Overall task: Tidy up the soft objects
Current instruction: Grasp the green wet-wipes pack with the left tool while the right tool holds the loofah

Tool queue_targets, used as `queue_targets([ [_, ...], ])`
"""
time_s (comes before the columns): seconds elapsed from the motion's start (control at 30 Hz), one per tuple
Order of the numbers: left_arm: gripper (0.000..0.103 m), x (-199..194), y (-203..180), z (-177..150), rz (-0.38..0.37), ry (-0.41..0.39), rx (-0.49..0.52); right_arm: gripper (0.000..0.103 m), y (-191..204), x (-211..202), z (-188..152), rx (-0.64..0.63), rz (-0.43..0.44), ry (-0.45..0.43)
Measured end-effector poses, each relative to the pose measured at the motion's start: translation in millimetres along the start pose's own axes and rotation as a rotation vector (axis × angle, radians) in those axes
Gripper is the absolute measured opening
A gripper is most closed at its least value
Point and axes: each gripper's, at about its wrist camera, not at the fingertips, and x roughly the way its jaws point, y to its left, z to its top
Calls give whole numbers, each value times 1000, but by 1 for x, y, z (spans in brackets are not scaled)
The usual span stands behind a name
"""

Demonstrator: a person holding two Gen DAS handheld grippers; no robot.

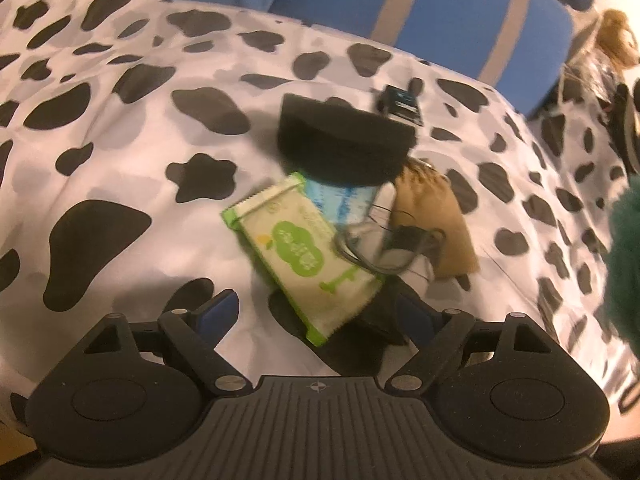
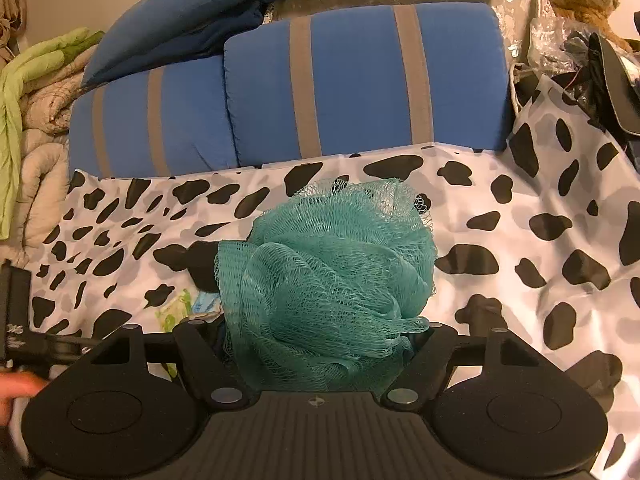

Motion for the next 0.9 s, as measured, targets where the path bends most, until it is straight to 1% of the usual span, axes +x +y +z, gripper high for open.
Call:
queue_targets([
  [0.07, 86, 5, 6, 4, 8, 4, -34, 76, 1, 0, 0, -4, 3, -1],
  [0.17, 86, 12, 16, 10, -3, 10, -105, 76, 2, 0, 1, -3, 9, -2],
  [0.3, 83, 26, 28, 19, -11, 22, -193, 76, 2, 0, -1, 0, 24, 3],
  [0.37, 83, 32, 33, 22, -27, 26, -241, 76, 3, 1, -1, -4, 27, 5],
  [0.47, 82, 36, 35, 29, -63, 8, -292, 76, 4, 3, -1, -8, 29, 8],
  [0.6, 81, 42, 41, 35, -80, 6, -380, 76, 4, 4, -2, -10, 30, 13],
  [0.7, 79, 44, 39, 35, -57, 5, -394, 76, 3, 4, -1, -15, 18, 13],
  [0.8, 78, 45, 36, 35, -40, -4, -380, 76, 2, 2, -2, -5, 17, 11],
  [0.87, 68, 45, 33, 35, -9, -6, -366, 76, 2, 2, -3, -5, 17, 15],
  [0.9, 61, 46, 31, 35, 15, -2, -354, 76, 2, 2, -3, -9, 16, 15],
])
